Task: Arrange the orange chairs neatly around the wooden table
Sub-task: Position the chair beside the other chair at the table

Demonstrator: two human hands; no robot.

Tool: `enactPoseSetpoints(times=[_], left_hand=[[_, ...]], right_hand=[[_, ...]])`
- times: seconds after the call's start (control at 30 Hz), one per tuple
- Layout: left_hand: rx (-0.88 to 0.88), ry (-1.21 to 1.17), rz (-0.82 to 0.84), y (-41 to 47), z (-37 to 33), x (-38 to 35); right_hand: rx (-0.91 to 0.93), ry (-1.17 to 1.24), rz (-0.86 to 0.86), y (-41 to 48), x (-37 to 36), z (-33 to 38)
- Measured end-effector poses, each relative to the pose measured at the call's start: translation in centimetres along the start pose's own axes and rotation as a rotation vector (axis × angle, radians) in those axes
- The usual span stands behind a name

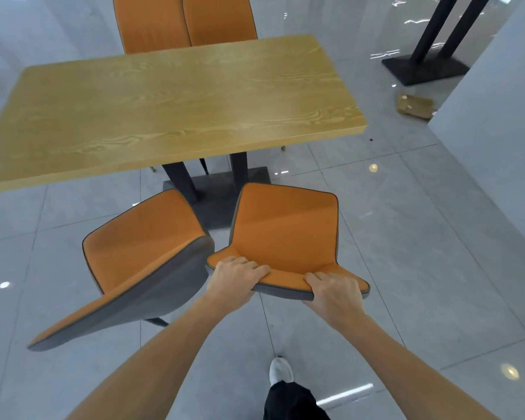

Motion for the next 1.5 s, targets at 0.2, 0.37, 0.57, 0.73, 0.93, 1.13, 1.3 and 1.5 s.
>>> enactPoseSetpoints(times=[0.2, 0.37, 0.57, 0.73, 0.93, 1.13, 1.3, 1.5], left_hand=[[-0.033, -0.015, -0.042, 3.2, -1.0, 1.4], [-0.030, -0.029, -0.060, 3.8, -2.1, 1.3], [0.003, -0.024, -0.025, 3.5, -2.2, 1.2], [0.034, -0.024, -0.023, 3.3, -2.3, 1.5], [0.091, 0.037, -0.031, 2.4, -0.5, 1.0], [0.141, -0.015, 0.029, 3.3, 0.2, -0.2], [0.130, -0.009, 0.020, 2.6, -0.3, -0.2], [0.197, -0.052, -0.021, 1.8, -1.2, 0.3]], right_hand=[[0.028, 0.016, -0.014, 1.7, -0.1, -3.4], [0.034, 0.010, -0.012, 1.5, 0.2, -4.5], [0.008, 0.028, 0.059, 1.2, 0.1, -4.2], [-0.018, 0.046, 0.084, 1.4, 0.9, -4.2], [-0.014, 0.041, 0.188, -0.3, 0.7, -5.6], [-0.134, 0.089, 0.225, -0.5, 0.0, -6.8], [-0.060, 0.132, 0.125, -0.7, 0.3, -6.7], [0.075, 0.151, 0.030, 0.2, 0.9, -7.5]])
Point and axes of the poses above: each hand's wrist, its own y-axis towards the middle knuckle, its own x-axis out of the back of the hand, z = x × y, the point moved 7 cm from there along y, towards the middle knuckle, and after that the axes turned 8 degrees about x, right-handed, at the moved point
